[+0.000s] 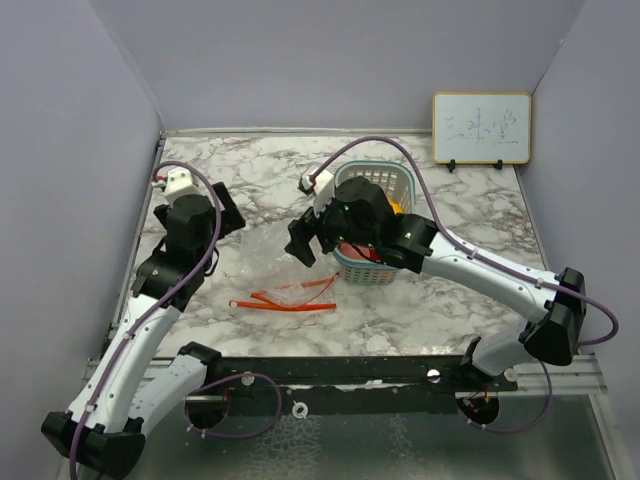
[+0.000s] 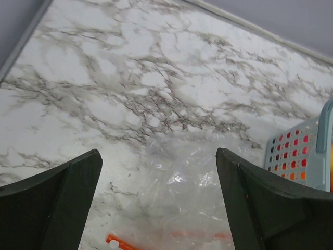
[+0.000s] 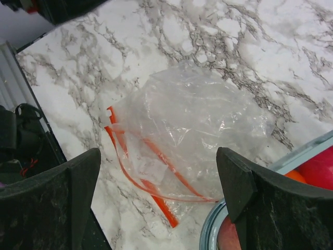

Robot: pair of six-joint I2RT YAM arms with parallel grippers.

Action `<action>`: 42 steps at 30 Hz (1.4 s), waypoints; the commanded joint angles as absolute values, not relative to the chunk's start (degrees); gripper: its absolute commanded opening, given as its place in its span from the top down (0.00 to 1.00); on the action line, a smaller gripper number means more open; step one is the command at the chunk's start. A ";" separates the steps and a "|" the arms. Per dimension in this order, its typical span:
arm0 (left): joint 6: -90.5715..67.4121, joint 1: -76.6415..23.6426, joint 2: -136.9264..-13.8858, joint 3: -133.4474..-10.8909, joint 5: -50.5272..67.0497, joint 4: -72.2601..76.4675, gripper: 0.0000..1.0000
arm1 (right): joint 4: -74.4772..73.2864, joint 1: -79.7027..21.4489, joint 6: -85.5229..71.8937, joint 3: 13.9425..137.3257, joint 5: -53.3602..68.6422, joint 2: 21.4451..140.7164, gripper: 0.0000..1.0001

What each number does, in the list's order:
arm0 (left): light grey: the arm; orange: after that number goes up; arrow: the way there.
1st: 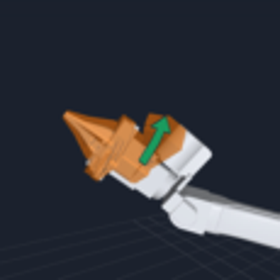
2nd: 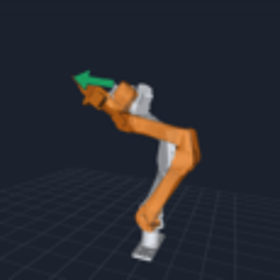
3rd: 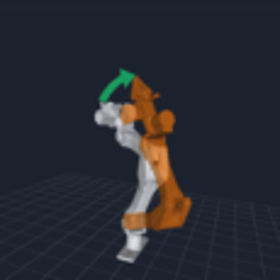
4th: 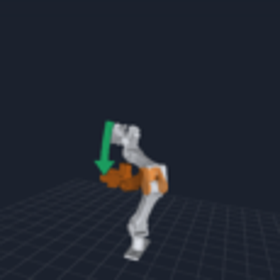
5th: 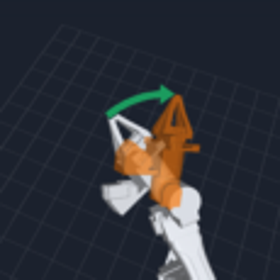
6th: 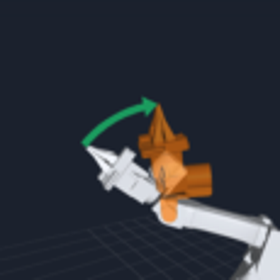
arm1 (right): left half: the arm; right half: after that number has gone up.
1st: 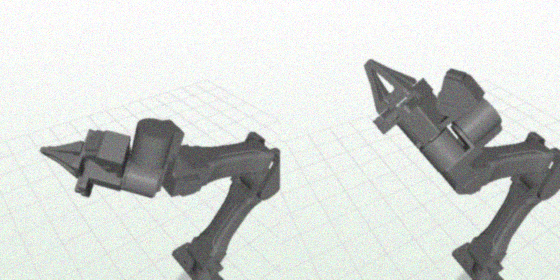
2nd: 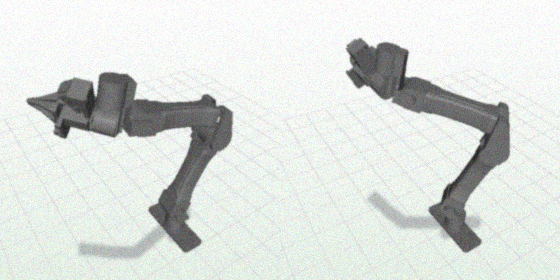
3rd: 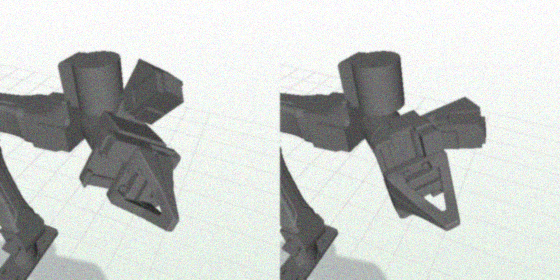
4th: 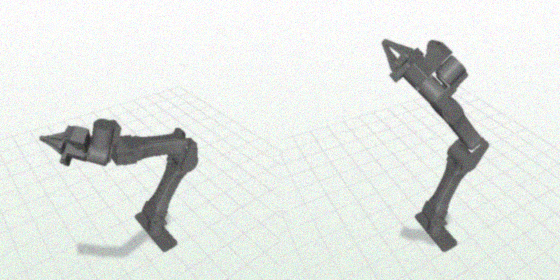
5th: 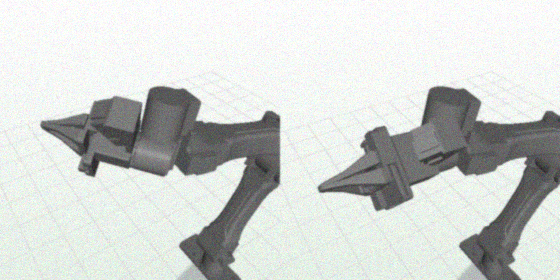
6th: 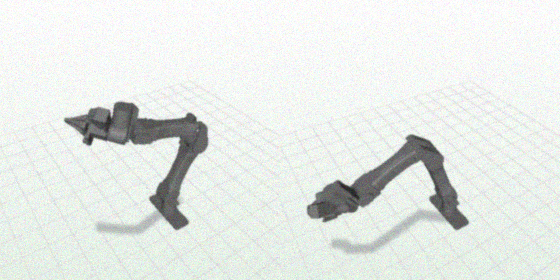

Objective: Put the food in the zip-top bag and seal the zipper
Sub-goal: Pick up the zipper food storage bag at the center of the board.

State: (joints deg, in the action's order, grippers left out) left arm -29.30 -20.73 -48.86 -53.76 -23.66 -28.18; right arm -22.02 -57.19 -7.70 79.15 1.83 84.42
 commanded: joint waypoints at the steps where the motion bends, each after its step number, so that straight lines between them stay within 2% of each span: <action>1: -33.68 -20.87 -43.66 -56.80 -39.40 -33.69 0.05 | -17.47 -60.93 -4.93 75.61 6.20 85.61 0.08; 5: -35.56 -20.86 -39.80 -55.42 -44.42 -33.36 0.05 | -12.15 -66.80 -2.68 70.39 1.36 86.73 0.08; 11: -35.64 -20.90 -36.05 -53.31 -43.91 -31.07 0.06 | -10.95 -72.55 -1.57 69.52 -9.87 93.67 0.10; 30: -36.63 -20.83 -31.02 -49.94 -42.70 -28.30 0.08 | 3.97 -77.61 -6.84 66.60 -34.80 110.48 0.16; 34: -36.89 -20.84 -29.84 -49.23 -42.32 -28.22 0.09 | 7.20 -77.62 -7.43 65.54 -43.55 111.99 0.28; 35: -36.99 -20.83 -29.49 -49.03 -42.24 -28.20 0.09 | 8.14 -77.61 -7.22 65.18 -45.32 112.05 0.35; 38: -36.93 -20.84 -28.87 -48.70 -42.14 -28.12 0.09 | 9.91 -77.65 -6.81 64.56 -48.67 111.84 0.67; 42: -36.82 -20.91 -28.53 -48.64 -40.80 -28.12 0.09 | 10.30 -77.61 -5.47 64.61 -49.43 110.44 0.87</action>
